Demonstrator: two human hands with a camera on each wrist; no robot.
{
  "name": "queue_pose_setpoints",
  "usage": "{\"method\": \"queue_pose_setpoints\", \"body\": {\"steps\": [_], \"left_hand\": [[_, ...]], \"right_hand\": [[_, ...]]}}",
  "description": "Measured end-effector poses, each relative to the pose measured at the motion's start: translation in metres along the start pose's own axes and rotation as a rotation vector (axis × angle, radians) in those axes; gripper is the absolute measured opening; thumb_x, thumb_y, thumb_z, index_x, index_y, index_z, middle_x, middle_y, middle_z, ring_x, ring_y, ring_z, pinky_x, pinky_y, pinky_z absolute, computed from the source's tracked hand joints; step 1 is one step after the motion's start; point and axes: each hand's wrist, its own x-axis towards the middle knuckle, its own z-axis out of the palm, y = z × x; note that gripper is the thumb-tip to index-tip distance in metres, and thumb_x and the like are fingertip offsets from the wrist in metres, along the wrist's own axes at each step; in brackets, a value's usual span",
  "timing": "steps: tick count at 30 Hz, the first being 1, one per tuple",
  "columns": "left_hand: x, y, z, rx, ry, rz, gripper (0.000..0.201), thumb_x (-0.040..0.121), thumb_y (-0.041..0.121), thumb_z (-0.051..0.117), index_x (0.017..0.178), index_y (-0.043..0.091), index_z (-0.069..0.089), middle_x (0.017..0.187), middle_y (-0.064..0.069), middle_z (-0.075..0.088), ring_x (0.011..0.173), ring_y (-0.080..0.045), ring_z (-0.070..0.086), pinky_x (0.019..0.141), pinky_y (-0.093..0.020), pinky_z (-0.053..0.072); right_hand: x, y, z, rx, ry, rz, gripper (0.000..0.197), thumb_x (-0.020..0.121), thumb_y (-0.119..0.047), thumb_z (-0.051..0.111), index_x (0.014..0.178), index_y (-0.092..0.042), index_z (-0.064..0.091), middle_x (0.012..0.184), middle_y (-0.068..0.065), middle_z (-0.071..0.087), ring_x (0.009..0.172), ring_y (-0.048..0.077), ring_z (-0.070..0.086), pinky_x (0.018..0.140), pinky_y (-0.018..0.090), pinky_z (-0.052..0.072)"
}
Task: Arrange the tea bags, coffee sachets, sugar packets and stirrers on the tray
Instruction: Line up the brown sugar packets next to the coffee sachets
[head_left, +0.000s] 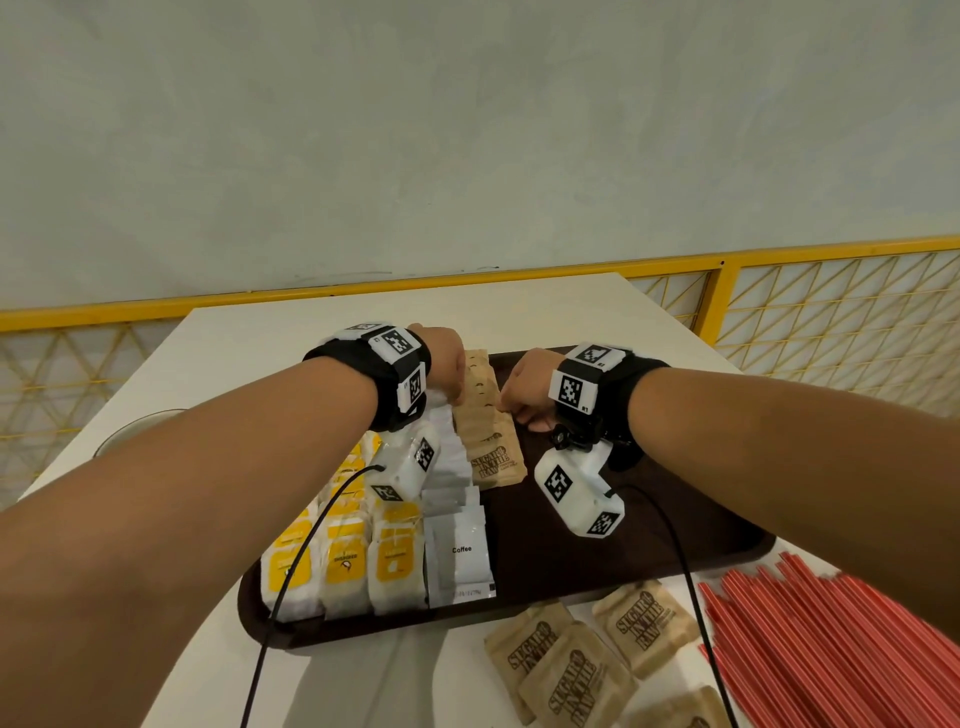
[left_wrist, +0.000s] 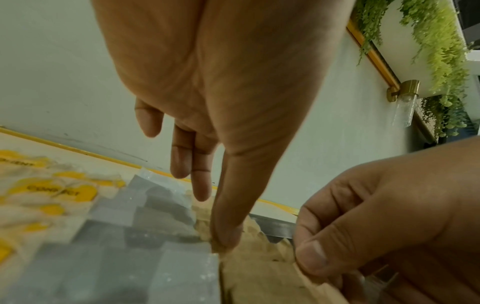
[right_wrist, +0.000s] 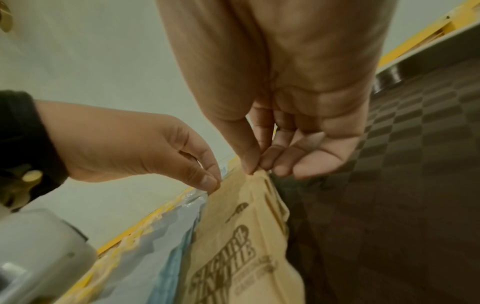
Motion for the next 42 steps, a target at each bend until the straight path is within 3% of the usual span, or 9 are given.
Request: {"method": "queue_pose_setpoints", "body": {"steps": [3, 5, 9, 15, 17, 21, 29, 36, 42], "left_hand": [[-0.002, 0.001, 0.0, -0.079, 0.055, 0.0, 0.019, 0.083, 0.033, 0.071, 0.093, 0.017, 0.068, 0.092, 0.003, 0.063, 0.087, -0.015, 0.056, 0.066, -0.023, 0.039], [-0.003, 0.001, 0.0, -0.119, 0.053, 0.009, 0.019, 0.081, 0.031, 0.073, 0.093, 0.016, 0.071, 0.092, 0.005, 0.065, 0.086, -0.013, 0.057, 0.062, -0.021, 0.038], [-0.007, 0.004, 0.0, -0.123, 0.053, 0.006, 0.019, 0.081, 0.028, 0.072, 0.098, 0.018, 0.074, 0.092, 0.007, 0.066, 0.086, -0.012, 0.056, 0.055, -0.02, 0.034], [-0.009, 0.007, 0.0, -0.123, 0.047, -0.015, 0.021, 0.079, 0.029, 0.074, 0.098, 0.019, 0.073, 0.096, 0.004, 0.068, 0.088, -0.014, 0.057, 0.06, -0.022, 0.037], [-0.01, 0.006, 0.001, -0.116, 0.041, -0.01, 0.022, 0.079, 0.03, 0.074, 0.098, 0.018, 0.073, 0.098, 0.003, 0.069, 0.089, -0.014, 0.058, 0.06, -0.022, 0.037], [-0.009, 0.003, 0.001, -0.143, 0.02, -0.005, 0.02, 0.08, 0.028, 0.073, 0.096, 0.016, 0.073, 0.102, 0.001, 0.07, 0.093, -0.016, 0.061, 0.068, -0.022, 0.042], [-0.011, 0.0, 0.003, -0.169, 0.012, -0.011, 0.013, 0.078, 0.03, 0.075, 0.074, 0.022, 0.065, 0.082, 0.006, 0.064, 0.082, -0.012, 0.056, 0.07, -0.025, 0.042], [-0.016, -0.001, 0.004, -0.189, 0.012, -0.011, 0.019, 0.079, 0.031, 0.075, 0.091, 0.017, 0.072, 0.1, -0.001, 0.07, 0.088, -0.015, 0.058, 0.078, -0.028, 0.045], [-0.019, 0.004, 0.003, -0.241, 0.01, 0.017, 0.016, 0.081, 0.023, 0.073, 0.093, 0.014, 0.072, 0.104, -0.001, 0.07, 0.101, -0.017, 0.062, 0.083, -0.027, 0.045]], "right_hand": [[-0.003, 0.001, -0.003, 0.066, -0.009, 0.026, 0.016, 0.088, -0.012, 0.064, 0.098, 0.001, 0.065, 0.086, 0.015, 0.065, 0.066, 0.02, 0.058, 0.07, 0.031, 0.053], [-0.007, 0.003, -0.006, 0.088, -0.055, 0.032, 0.011, 0.088, -0.01, 0.065, 0.095, -0.001, 0.062, 0.081, 0.013, 0.062, 0.062, 0.017, 0.056, 0.065, 0.028, 0.051], [-0.013, 0.008, -0.009, 0.114, -0.114, 0.012, 0.006, 0.084, -0.003, 0.068, 0.082, -0.002, 0.062, 0.083, 0.016, 0.066, 0.081, 0.023, 0.061, 0.091, 0.039, 0.051], [-0.011, 0.007, -0.007, 0.155, -0.115, 0.007, 0.008, 0.087, 0.0, 0.063, 0.079, -0.002, 0.06, 0.083, 0.017, 0.067, 0.085, 0.026, 0.062, 0.096, 0.041, 0.05], [-0.011, 0.009, -0.006, 0.17, -0.104, 0.029, 0.006, 0.088, -0.004, 0.063, 0.083, 0.0, 0.061, 0.077, 0.016, 0.066, 0.077, 0.025, 0.061, 0.089, 0.04, 0.052], [-0.018, 0.014, -0.008, 0.163, -0.134, 0.049, 0.014, 0.084, -0.006, 0.07, 0.075, -0.002, 0.059, 0.065, 0.01, 0.062, 0.053, 0.015, 0.059, 0.054, 0.025, 0.052], [-0.026, 0.015, -0.004, 0.187, -0.145, 0.028, 0.012, 0.084, 0.003, 0.067, 0.074, 0.001, 0.061, 0.06, 0.012, 0.066, 0.068, 0.021, 0.059, 0.066, 0.028, 0.051], [-0.027, 0.018, -0.002, 0.232, -0.119, 0.032, 0.016, 0.086, 0.003, 0.065, 0.071, -0.001, 0.059, 0.055, 0.009, 0.064, 0.059, 0.015, 0.059, 0.061, 0.024, 0.052], [-0.032, 0.019, -0.002, 0.236, -0.142, 0.047, 0.016, 0.079, 0.002, 0.073, 0.073, -0.003, 0.058, 0.073, 0.016, 0.064, 0.062, 0.018, 0.06, 0.065, 0.03, 0.055]]}}
